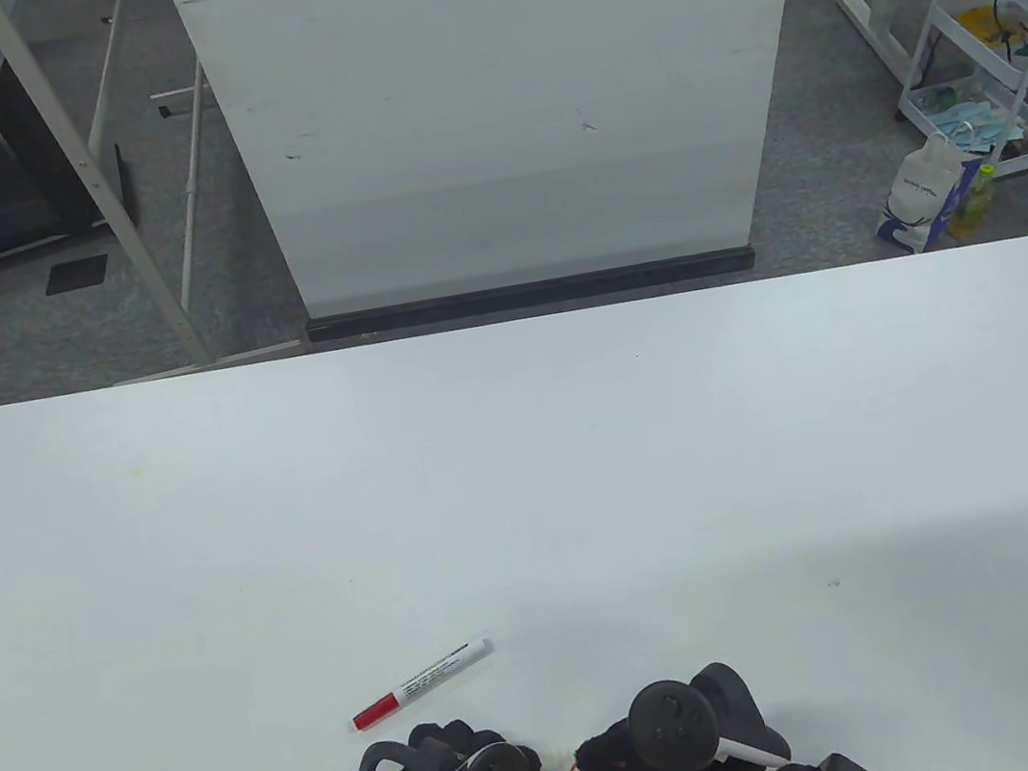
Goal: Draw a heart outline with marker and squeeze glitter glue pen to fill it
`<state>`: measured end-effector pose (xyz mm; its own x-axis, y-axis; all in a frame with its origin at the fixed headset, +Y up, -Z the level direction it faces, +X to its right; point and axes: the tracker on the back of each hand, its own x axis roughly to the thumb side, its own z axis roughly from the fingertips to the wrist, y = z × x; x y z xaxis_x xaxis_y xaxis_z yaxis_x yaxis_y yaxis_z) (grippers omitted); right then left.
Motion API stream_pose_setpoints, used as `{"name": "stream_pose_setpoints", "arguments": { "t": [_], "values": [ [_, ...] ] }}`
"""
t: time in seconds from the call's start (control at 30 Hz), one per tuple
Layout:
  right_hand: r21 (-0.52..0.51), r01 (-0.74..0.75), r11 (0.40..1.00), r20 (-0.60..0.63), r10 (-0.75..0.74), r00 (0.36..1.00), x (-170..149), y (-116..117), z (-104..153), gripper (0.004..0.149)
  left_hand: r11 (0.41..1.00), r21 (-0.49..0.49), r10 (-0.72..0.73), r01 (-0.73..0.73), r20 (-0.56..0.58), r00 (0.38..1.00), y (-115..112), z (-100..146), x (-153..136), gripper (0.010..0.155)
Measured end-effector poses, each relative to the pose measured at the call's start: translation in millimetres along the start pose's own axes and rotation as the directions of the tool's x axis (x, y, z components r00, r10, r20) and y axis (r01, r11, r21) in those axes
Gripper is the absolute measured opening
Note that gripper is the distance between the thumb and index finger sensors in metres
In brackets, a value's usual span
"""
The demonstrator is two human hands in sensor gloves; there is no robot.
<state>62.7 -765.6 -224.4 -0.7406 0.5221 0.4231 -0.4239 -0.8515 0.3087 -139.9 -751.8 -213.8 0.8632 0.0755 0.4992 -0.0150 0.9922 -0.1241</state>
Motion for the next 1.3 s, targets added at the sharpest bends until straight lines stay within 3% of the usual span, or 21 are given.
{"name": "stream_pose_setpoints", "arguments": {
  "t": [0.47, 0.63, 0.9, 1.1, 1.3],
  "values": [
    [-0.034, 0.001, 0.999, -0.022, -0.002, 1.0, -2.4, -3.0, 0.2, 0.04, 1.0, -0.002, -0.004, 0.004, -0.002, 1.0, 0.6, -0.1, 0.7, 0.045],
    [0.009, 0.001, 1.0, 0.034, -0.002, 0.999, -2.3, -2.6, -0.8, 0.04, 1.0, -0.004, -0.004, 0.004, -0.004, 1.0, 0.7, -0.3, 0.9, 0.045],
    [-0.018, 0.0, 1.0, -0.006, 0.0, 1.0, -2.1, -2.9, -1.0, 0.041, 1.0, -0.005, -0.002, 0.002, -0.005, 1.0, 0.6, -0.4, 1.0, 0.045],
    [0.011, -0.002, 1.0, 0.043, 0.002, 0.999, -1.3, -2.4, -0.9, 0.04, 1.0, -0.009, -0.007, 0.006, -0.008, 1.0, 1.7, -0.1, 1.9, 0.045],
    [-0.031, -0.037, 0.999, 0.024, 0.038, 0.999, 0.9, -2.8, -1.5, 0.04, 1.0, -0.009, -0.005, 0.004, -0.007, 1.0, 1.7, -0.5, 1.7, 0.045]
  ]
}}
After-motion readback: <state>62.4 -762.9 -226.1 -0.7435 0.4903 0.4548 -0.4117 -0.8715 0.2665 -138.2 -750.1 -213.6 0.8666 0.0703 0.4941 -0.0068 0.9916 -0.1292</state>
